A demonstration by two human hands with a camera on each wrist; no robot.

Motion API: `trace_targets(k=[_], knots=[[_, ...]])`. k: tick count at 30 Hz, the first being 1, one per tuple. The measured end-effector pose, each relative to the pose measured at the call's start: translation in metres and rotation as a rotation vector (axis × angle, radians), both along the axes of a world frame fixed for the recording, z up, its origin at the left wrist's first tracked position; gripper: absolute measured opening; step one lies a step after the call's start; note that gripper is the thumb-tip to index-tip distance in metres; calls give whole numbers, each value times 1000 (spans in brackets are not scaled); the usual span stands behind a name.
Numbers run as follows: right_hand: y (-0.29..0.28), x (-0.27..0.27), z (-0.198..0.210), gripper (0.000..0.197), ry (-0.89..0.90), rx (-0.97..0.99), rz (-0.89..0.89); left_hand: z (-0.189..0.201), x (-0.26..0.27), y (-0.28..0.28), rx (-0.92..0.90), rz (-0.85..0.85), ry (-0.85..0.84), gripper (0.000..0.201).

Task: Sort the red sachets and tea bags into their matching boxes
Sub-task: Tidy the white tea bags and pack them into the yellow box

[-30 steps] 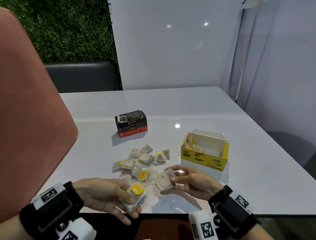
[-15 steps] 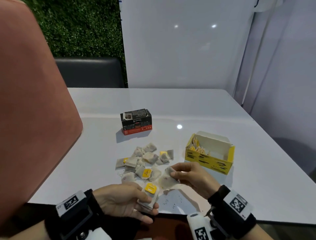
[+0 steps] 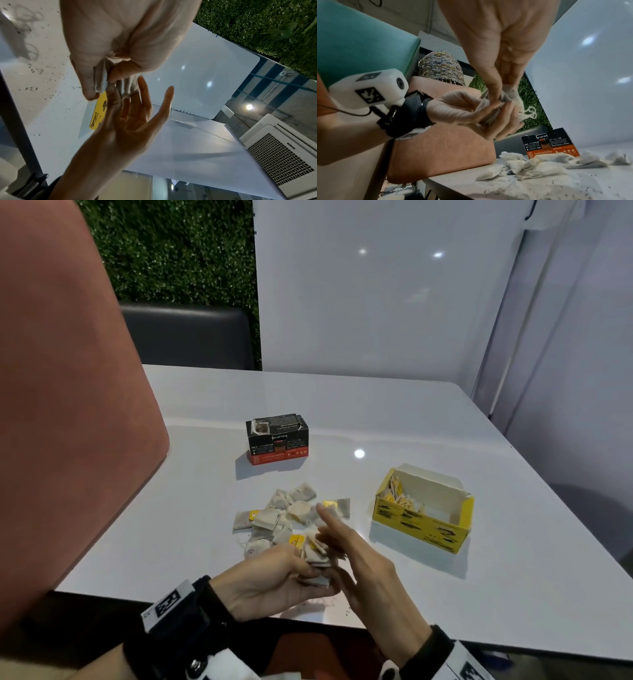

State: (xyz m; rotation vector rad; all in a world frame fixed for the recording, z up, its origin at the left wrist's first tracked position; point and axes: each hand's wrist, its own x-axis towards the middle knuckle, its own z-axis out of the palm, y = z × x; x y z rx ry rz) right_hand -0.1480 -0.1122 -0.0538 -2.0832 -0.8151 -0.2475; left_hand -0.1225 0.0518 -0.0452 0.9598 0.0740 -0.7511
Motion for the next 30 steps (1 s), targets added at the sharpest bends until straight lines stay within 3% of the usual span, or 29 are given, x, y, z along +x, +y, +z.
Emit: trace_targets(k=[10,12,14,17,26,30], knots=[[7,3,-11,90,-28,84,-155,-9,-5,-10,-76,46,-77,44],[6,4,-10,81,-8,133,-188,-8,-5,-9,-74,66,-89,46],[4,4,-8,58,17,152,-238,-6,-5,-8,-75,74,-91,45],[4,5,-2,34,64,59,-276,-4,-4,-7,-83,72,-107,43],[0,25,27,32,75,-20,-376,-3,-5,-13,-55,123,-47,40],[-6,37,44,27,202,99,-391,-2,-4,-15,-23,144,-22,35]])
